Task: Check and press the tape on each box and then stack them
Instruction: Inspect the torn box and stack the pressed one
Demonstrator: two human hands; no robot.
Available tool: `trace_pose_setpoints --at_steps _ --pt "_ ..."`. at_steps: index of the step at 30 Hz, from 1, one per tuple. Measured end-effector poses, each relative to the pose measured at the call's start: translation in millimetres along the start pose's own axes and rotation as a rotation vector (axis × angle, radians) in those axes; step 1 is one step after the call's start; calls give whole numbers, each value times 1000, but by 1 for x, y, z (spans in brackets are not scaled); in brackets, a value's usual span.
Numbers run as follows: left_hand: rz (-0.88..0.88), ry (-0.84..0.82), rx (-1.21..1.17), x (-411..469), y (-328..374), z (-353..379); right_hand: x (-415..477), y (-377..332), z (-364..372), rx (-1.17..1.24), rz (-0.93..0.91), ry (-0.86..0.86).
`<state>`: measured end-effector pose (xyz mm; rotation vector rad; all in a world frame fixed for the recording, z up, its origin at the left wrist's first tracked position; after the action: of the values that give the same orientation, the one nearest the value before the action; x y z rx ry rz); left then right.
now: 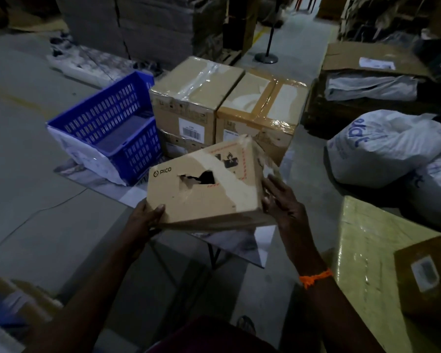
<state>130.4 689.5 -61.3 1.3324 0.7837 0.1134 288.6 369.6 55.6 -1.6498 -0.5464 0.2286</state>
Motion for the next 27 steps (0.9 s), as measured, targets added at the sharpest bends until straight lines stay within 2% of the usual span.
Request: trace_pose_setpoints --at_steps 2,4,6,9,12,14,17,19,21,23,25,27 --pt "-69 -66 87 18 -11 0 10 -9 29 -107 -69 -59" --pt "-103 -60 144 33 -18 -3 20 -17 53 -293 -120 -48" --pt "-53 -20 222 45 -9 -6 25 -28 75 -549 -178 -8" --pt "106 62 293 39 24 -9 25 -46 116 -682 -284 -29" --pt "299 134 65 16 72 -14 20 -50 156 -709 -384 -97" --pt "365 106 -54 5 98 -13 19 -45 165 -630 -365 -130" --pt "408 60 105 -4 119 -9 23 -44 159 -511 -355 -93" --pt "426 64 223 -5 116 -13 26 -42 145 -567 -344 43" --pt "415 68 201 -2 106 -25 28 -37 131 -671 -262 187" --pt "404 112 178 -3 101 -41 26 -20 118 -660 -64 257" --pt "380 142 153 -5 98 -53 22 3 118 -456 141 235" --pt "382 121 140 -8 95 -58 17 22 128 -239 235 180"
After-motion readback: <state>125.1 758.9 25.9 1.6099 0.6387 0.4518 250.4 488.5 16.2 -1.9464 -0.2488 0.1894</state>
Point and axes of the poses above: each hand's wrist, its own x-axis towards the middle knuckle, its own z-axis out of the palm, y = z × x, the point moved 10 cm from there along x, towards the middle knuckle, and after that the axes turned 1 degree about -y, right-handed, at the moved point
